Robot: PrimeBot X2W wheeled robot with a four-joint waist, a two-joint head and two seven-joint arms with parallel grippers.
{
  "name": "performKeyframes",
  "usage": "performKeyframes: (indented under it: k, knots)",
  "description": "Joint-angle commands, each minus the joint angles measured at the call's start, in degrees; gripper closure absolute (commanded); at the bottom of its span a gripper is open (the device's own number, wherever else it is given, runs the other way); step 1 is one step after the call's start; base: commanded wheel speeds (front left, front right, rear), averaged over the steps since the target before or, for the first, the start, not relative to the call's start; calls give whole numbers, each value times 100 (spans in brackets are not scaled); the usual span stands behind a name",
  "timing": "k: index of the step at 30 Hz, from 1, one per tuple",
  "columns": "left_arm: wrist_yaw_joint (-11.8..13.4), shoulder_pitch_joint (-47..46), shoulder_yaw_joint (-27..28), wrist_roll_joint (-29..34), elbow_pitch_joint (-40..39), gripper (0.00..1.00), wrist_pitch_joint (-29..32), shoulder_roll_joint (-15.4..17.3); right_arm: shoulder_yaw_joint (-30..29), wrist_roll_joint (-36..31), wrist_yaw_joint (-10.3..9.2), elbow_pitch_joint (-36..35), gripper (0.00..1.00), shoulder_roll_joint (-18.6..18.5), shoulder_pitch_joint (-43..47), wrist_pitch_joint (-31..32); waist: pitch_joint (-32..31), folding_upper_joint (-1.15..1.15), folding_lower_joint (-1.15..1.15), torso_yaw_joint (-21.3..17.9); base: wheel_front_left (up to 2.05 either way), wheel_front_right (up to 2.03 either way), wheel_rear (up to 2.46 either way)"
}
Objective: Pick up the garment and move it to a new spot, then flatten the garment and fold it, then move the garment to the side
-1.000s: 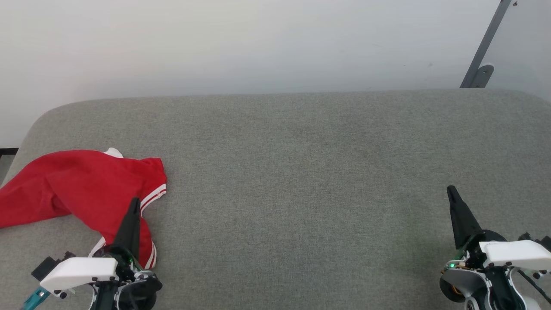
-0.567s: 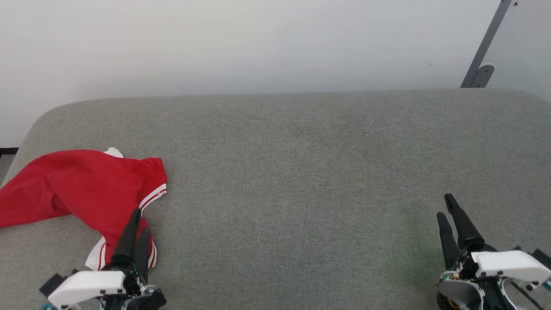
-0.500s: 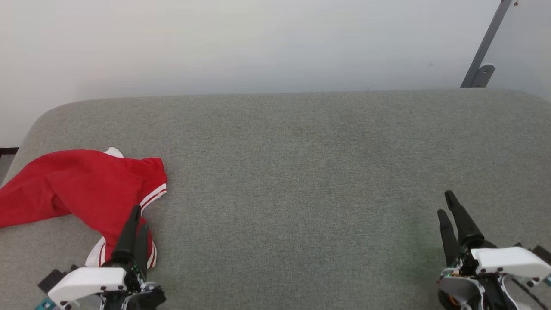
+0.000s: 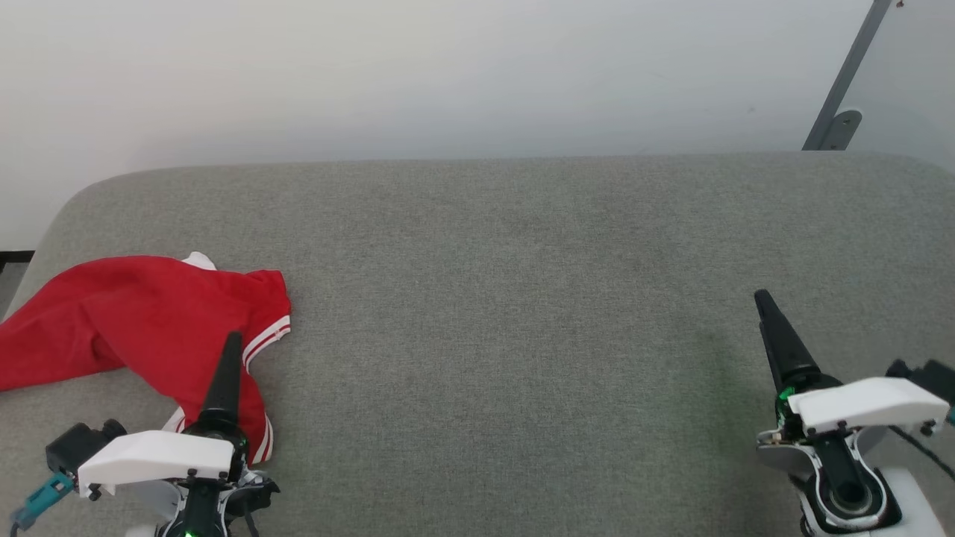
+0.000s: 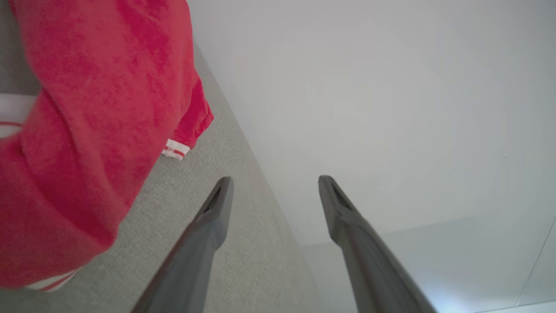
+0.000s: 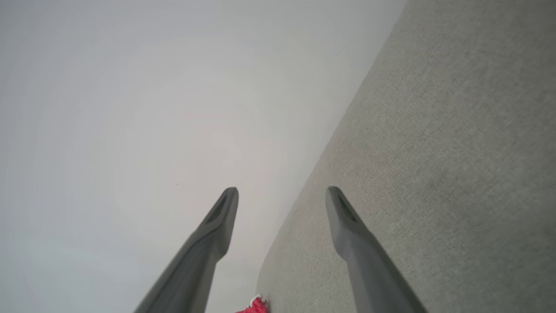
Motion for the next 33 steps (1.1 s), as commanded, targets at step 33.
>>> performKeyframes:
  k: [33]
  knots:
    - [380, -143, -556, 3742, -415, 0, -713, 470, 642, -3950, 12, 717, 0, -718, -1142, -751, 29, 0, 0, 44, 0, 0, 0]
